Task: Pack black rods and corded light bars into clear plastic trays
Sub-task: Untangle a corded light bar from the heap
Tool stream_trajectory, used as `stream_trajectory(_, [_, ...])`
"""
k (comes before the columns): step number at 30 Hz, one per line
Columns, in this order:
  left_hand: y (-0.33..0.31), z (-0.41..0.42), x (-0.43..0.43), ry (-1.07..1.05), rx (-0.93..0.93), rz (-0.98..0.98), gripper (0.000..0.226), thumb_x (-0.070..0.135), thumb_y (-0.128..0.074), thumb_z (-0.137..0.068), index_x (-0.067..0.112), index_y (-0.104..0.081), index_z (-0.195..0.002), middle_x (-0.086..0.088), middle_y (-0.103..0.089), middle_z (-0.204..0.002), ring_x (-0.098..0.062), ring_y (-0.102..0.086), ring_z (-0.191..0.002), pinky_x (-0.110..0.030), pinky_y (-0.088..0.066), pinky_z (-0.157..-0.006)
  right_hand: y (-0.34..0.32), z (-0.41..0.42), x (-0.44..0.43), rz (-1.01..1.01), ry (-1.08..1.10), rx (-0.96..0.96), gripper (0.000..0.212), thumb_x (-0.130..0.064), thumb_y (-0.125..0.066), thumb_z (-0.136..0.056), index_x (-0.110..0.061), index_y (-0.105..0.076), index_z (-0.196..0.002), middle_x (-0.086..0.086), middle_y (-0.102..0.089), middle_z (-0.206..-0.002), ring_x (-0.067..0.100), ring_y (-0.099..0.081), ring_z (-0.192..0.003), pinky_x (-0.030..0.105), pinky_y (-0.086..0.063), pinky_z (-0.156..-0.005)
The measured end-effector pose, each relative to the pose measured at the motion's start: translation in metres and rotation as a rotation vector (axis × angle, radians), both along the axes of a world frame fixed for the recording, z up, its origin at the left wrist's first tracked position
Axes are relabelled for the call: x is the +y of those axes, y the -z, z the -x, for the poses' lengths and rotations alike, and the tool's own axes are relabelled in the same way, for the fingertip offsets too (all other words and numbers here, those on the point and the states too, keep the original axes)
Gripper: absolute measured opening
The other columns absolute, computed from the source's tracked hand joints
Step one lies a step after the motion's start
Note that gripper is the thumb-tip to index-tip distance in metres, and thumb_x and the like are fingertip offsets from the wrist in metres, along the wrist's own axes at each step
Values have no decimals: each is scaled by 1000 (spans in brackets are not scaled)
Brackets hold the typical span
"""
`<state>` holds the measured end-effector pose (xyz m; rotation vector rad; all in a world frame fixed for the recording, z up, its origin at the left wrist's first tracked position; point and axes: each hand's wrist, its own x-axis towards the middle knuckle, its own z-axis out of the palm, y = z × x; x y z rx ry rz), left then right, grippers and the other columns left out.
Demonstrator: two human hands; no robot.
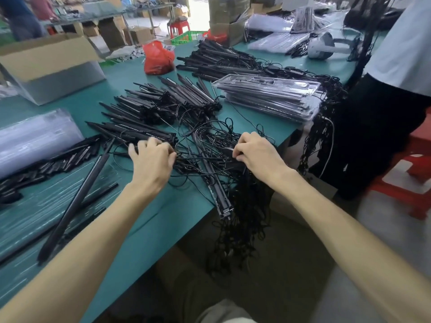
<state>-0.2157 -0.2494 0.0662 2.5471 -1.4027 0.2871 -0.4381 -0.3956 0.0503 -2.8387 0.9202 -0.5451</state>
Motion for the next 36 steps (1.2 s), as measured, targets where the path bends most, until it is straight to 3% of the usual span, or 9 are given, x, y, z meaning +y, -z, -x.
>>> stream_trajectory(2, [-3,7,-2,55,-112,88,28,28,-62,-98,8,-66,-118,-14,-52,-129,-37,-41,-126,-55,-18,-116,0,-1,2,-34,-3,-6,10,-14,-65,-95,-17,-68,-104,-1,-54,-107,19,-47,-105,40,-45,-93])
stream_trajectory(5, [-16,24,-10,316,-77,258,24,14,-62,-97,6,-67,-119,-13,-59,-119,-32,-53,-113,-44,-40,-101,3,-4,4,-182,29,-82,16,-8,-64,-95,-17,-64,-109,0,-53,-113,18,-46,-114,40,-47,-96])
stream_trajectory(9, [-21,53,-35,524,32,165,18,20,-60,-99,13,-74,-108,-7,-67,-105,-27,-59,-99,-45,-49,-88,12,-6,8,-295,195,-227,26,-14,-61,-97,-17,-58,-123,4,-53,-124,23,-46,-122,41,-43,-104])
stream_trajectory(15, [-2,85,-66,502,-2,-65,21,24,-57,-99,18,-74,-109,-6,-66,-107,-30,-60,-105,-43,-49,-90,27,8,8,-371,386,-235,30,-40,-58,-98,-13,-61,-110,7,-60,-110,28,-57,-103,41,-49,-88])
stream_trajectory(22, [0,77,-79,438,217,-178,16,25,-68,-94,18,-66,-109,-5,-65,-104,-28,-63,-95,-33,-45,-74,17,7,3,-327,313,-111,24,-29,-56,-97,-9,-61,-109,11,-58,-104,30,-55,-100,41,-48,-84])
stream_trajectory(26, [-1,73,-77,467,327,-187,13,23,-68,-95,19,-65,-108,-8,-65,-104,-28,-63,-92,-38,-52,-81,6,8,-3,-408,257,-42,30,-25,-62,-92,-14,-61,-120,9,-59,-110,27,-56,-102,43,-50,-90])
stream_trajectory(30, [0,79,-74,507,172,-69,14,2,-58,-94,6,-71,-98,-11,-64,-100,-31,-57,-99,-45,-51,-82,4,10,-1,-411,246,-48,33,-16,-63,-89,-14,-62,-121,9,-59,-108,26,-56,-98,44,-50,-90])
stream_trajectory(32, [-2,82,-72,514,82,-34,18,-6,-52,-90,3,-67,-93,-13,-59,-98,-33,-53,-98,-47,-50,-73,4,14,0,-398,252,-74,33,-13,-61,-89,-14,-63,-121,8,-58,-109,26,-56,-100,45,-50,-91])
stream_trajectory(36, [-9,88,-71,492,-41,39,17,-8,-46,-94,2,-58,-102,-13,-53,-103,-27,-46,-97,-34,-37,-63,2,23,-1,-332,286,-105,35,-9,-57,-90,-13,-63,-124,9,-58,-112,26,-57,-105,44,-49,-94])
